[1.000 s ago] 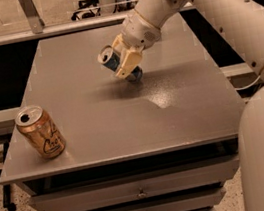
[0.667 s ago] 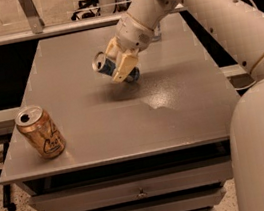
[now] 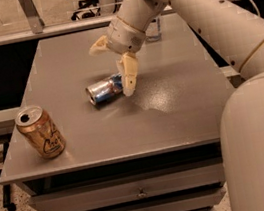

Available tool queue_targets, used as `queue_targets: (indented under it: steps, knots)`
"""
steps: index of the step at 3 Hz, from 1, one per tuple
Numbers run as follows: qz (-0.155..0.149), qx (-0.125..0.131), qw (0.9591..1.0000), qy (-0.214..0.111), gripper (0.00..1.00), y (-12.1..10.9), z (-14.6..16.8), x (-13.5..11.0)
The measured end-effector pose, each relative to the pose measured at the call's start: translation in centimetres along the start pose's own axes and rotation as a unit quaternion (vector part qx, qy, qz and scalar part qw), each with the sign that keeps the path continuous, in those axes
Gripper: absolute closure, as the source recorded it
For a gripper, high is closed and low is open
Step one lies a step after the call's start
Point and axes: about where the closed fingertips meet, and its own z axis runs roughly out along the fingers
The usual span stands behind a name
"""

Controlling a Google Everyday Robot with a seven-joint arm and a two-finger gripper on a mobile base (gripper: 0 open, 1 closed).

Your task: Knock redbull can over

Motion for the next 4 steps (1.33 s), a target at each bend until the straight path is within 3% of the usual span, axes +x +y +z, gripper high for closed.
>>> queue_targets:
  steps: [1,2,3,4]
  knots:
    - [-0.003,-0.001,1.0000,0.003,0.00,0.0,0.1,-0.1]
    - [0.022,0.031,0.9992,-0.015,0.00,0.3,-0.6,1.0]
    - [0.098,0.124,0.9853,-0.064,0.00,2.3,-3.3,4.1]
    - [0.153,0.232,0.9566,-0.087,0.00,3.1,-8.0,8.0]
